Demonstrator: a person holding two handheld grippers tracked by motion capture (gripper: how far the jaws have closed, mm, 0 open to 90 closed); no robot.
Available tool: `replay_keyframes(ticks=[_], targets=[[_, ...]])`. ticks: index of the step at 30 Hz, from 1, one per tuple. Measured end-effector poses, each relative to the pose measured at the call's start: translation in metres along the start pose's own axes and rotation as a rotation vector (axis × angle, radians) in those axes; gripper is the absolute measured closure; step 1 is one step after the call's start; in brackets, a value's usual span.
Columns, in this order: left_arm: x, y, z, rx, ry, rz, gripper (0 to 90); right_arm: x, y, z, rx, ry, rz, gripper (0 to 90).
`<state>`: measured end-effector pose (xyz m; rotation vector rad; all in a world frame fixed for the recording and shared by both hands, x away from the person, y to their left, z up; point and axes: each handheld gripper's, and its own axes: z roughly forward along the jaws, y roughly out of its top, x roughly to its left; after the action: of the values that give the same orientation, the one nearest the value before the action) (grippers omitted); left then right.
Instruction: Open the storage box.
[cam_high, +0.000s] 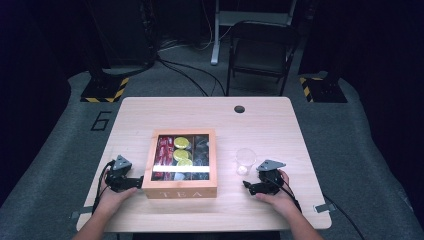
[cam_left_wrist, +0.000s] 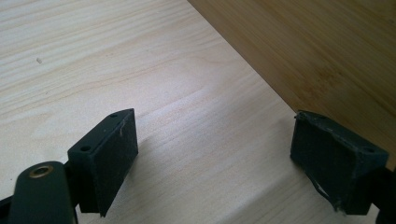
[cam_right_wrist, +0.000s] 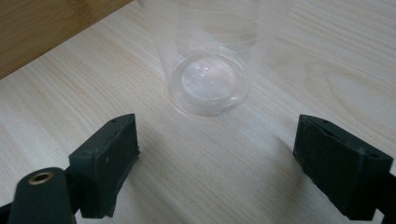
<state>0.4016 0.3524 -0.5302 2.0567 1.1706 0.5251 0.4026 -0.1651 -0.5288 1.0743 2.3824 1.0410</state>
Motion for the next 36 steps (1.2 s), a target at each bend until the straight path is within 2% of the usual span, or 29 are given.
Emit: replay_keyframes(ticks=[7, 10, 28, 31, 32, 34, 36], targets=[[0.0006, 0.0008, 0.0007, -0.001, 0.01, -0.006, 14.8, 0.0001, 0.0, -0.0001, 0.001, 0.0, 0.001, 13.4], [0.0002, 0.0008, 0.0007, -0.004, 0.009, -0.023, 15.2, 0.0, 0.0, 0.0, 0.0, 0.0, -0.001, 13.3], [0.001, 0.0012, 0.0007, -0.003, 0.007, -0.013, 15.6, 0.0006, 0.0001, -0.0003, -0.001, -0.002, 0.006, 14.3], [0.002, 0.0006, -0.0003, -0.006, 0.006, -0.014, 18.4, 0.0007, 0.0003, -0.0004, -0.011, -0.003, 0.0, 17.2], [0.003, 0.0003, -0.0023, -0.003, 0.006, -0.017, 20.5, 0.0007, 0.0011, -0.0029, 0.005, 0.006, -0.002, 22.7], [0.0041, 0.0011, -0.0054, 0.015, 0.015, -0.025, 25.6, -0.0003, 0.0015, -0.0044, 0.009, 0.009, -0.006, 26.4], [0.0031, 0.0016, -0.0062, 0.022, 0.019, -0.039, 26.5, -0.0008, 0.0021, -0.0056, 0.012, 0.013, 0.013, 27.5]])
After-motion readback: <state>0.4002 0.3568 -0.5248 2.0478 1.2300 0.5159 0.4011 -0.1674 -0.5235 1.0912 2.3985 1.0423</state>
